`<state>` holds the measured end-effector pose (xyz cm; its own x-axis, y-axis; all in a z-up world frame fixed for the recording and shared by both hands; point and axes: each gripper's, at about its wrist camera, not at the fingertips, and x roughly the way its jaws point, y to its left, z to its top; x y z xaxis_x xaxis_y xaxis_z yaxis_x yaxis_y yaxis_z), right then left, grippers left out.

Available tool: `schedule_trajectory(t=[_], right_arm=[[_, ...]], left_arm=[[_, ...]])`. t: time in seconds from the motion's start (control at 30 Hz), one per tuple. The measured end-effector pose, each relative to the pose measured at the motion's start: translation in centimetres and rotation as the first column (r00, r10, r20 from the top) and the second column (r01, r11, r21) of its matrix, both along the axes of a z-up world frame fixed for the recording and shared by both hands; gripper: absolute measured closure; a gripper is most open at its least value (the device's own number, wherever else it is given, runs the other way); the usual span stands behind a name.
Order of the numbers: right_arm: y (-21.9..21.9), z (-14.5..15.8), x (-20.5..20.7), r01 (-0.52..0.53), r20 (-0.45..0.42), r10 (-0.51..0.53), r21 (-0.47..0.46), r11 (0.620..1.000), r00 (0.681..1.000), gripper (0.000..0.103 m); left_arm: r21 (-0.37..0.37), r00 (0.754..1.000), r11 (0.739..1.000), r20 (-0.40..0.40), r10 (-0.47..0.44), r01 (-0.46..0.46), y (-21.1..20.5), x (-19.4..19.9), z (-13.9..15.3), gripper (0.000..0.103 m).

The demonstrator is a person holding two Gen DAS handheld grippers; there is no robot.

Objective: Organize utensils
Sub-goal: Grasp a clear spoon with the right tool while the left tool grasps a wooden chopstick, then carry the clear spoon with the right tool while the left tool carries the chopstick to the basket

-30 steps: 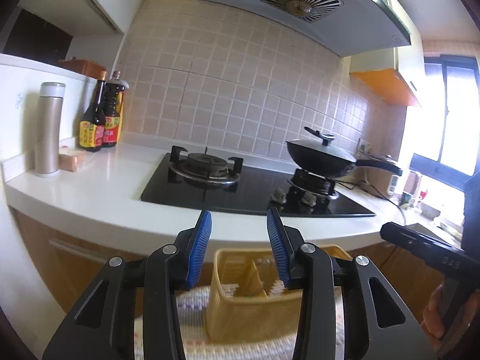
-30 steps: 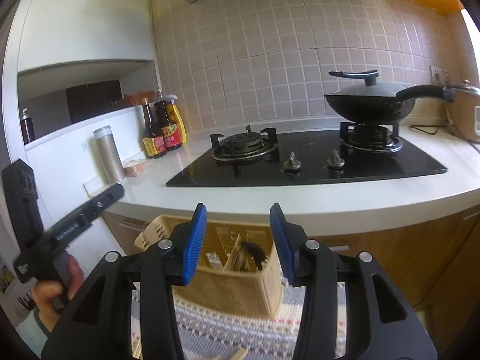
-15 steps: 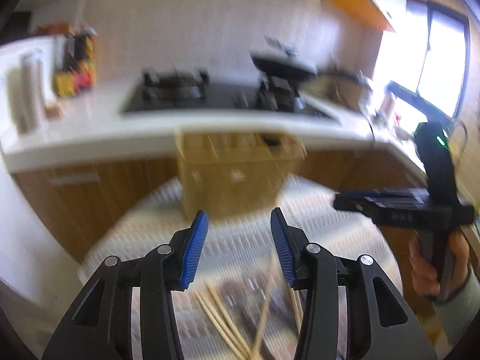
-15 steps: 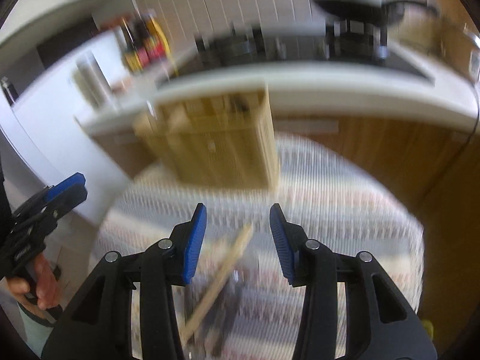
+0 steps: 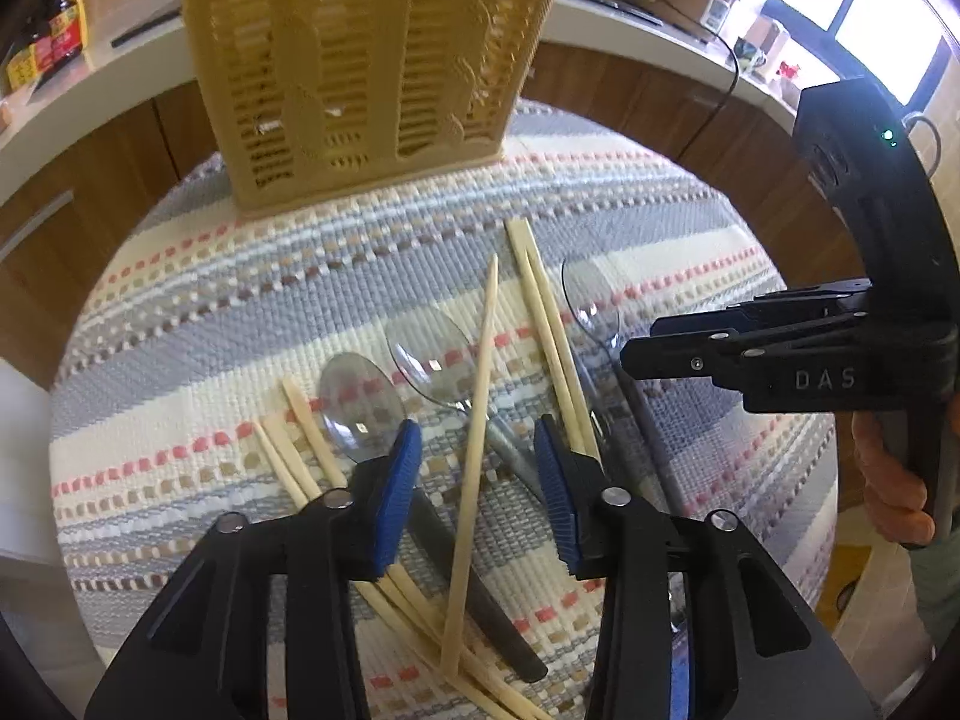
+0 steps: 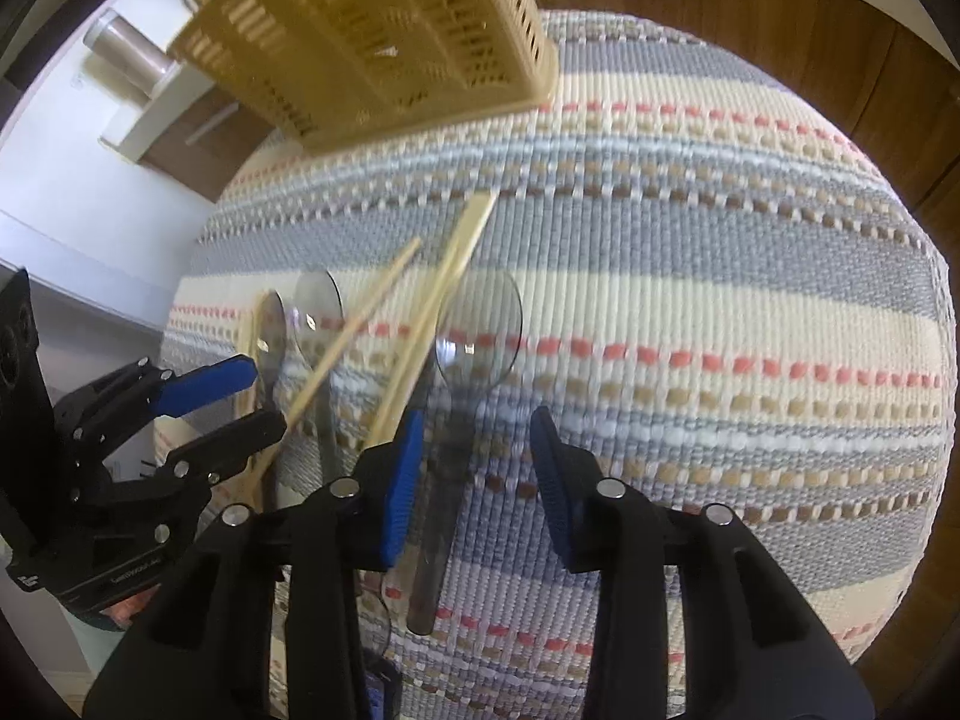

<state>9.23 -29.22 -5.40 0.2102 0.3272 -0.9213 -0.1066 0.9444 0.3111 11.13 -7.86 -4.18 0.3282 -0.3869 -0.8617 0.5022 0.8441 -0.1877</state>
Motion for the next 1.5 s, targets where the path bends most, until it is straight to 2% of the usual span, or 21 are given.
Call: schedule_trajectory(t=[0.17,0.33,0.43,0.57,0.63,0.67,0.7,0.77,0.93,1.1,1.3,1.5], right_arm=[[1.6,-0.5,-0.1,-0.028,0.011,0.029,-0.057,0.998,1.000,0.081],[4.3,-0.8,0.1,-0.066,0.010,0.068,-0.145,0.987,0.998,0.082],[6.0,-1.0,0.5,-0.087,-0.009,0.087,-0.194,0.977,0.996,0.083],[8.1,-1.3,1.5,-0.108,-0.038,0.102,-0.235,0.966,0.994,0.090],[8.3,-1.3,1.8,-0.111,-0.047,0.103,-0.232,0.966,0.994,0.091],[8.0,-1.2,1.9,-0.114,-0.048,0.105,-0.230,0.967,0.993,0.091],[8.2,-1.3,1.9,-0.114,-0.046,0.107,-0.226,0.967,0.993,0.091],[7.5,-1.3,1.9,-0.113,-0.042,0.107,-0.215,0.970,0.993,0.092],[6.3,-1.5,1.7,-0.106,-0.023,0.104,-0.174,0.979,0.994,0.093],[5.3,-0.8,1.3,-0.092,0.016,0.095,-0.125,0.988,0.995,0.093],[4.2,0.8,0.6,-0.104,0.095,0.109,-0.058,0.993,0.990,0.093],[3.5,5.2,-0.2,-0.140,0.230,0.135,0.005,0.990,0.964,0.093]], left_arm=[[0.095,1.000,0.995,-0.011,-0.025,0.026,-0.8,-0.6,-1.4,0.076],[0.140,0.998,0.989,-0.027,-0.052,0.056,-1.8,-0.4,-1.8,0.076],[0.185,0.997,0.980,-0.041,-0.071,0.077,-2.7,-0.1,-2.1,0.076],[0.255,0.995,0.961,-0.044,-0.094,0.102,-4.3,0.6,-2.5,0.076],[0.271,0.994,0.957,-0.047,-0.096,0.105,-4.9,1.0,-2.5,0.080],[0.278,0.995,0.955,-0.044,-0.095,0.103,-5.3,1.2,-2.6,0.085],[0.279,0.995,0.955,-0.042,-0.092,0.100,-5.6,1.4,-2.6,0.094],[0.278,0.997,0.957,-0.032,-0.073,0.079,-5.7,1.5,-2.6,0.099],[0.193,1.000,0.981,-0.017,-0.018,0.021,-4.5,1.6,-2.1,0.099],[0.047,0.999,0.998,0.028,0.046,-0.048,-1.3,1.4,0.2,0.099],[-0.086,0.990,0.992,0.100,0.103,-0.095,1.0,0.2,3.6,0.099],[-0.232,0.969,0.966,0.189,0.162,-0.116,3.0,-1.3,8.2,0.099]])
